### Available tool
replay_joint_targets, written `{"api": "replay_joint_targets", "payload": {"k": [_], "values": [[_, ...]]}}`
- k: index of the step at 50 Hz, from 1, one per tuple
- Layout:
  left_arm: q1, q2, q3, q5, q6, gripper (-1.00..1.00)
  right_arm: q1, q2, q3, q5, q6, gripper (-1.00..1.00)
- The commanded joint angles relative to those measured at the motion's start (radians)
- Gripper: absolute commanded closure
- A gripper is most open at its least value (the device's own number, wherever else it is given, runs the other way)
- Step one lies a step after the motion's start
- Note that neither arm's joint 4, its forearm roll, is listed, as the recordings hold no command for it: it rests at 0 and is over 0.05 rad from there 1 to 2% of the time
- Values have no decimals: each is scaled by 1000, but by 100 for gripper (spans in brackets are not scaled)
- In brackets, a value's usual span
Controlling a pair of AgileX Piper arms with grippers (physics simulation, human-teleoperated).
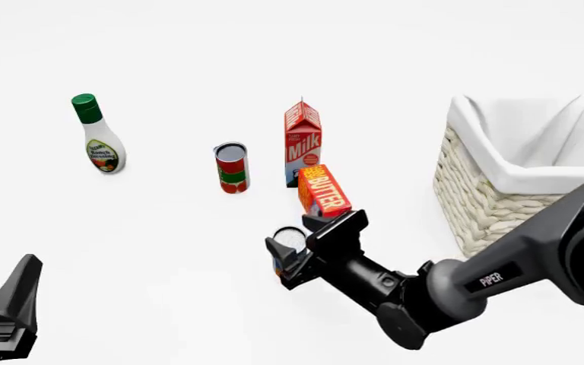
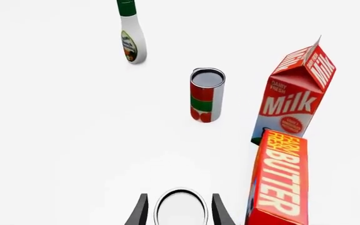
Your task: Pick the alphabet soup and place it in the basket.
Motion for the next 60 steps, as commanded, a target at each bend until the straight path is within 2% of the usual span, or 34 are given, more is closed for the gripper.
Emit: {"api": "replay_joint_targets", "payload": {"k": [1, 60], "values": [[0, 0, 0, 0, 0, -100, -1, 23, -7, -7, 3, -100], [0, 0, 0, 0, 0, -100, 3, 144, -64, -13, 12, -100]]}}
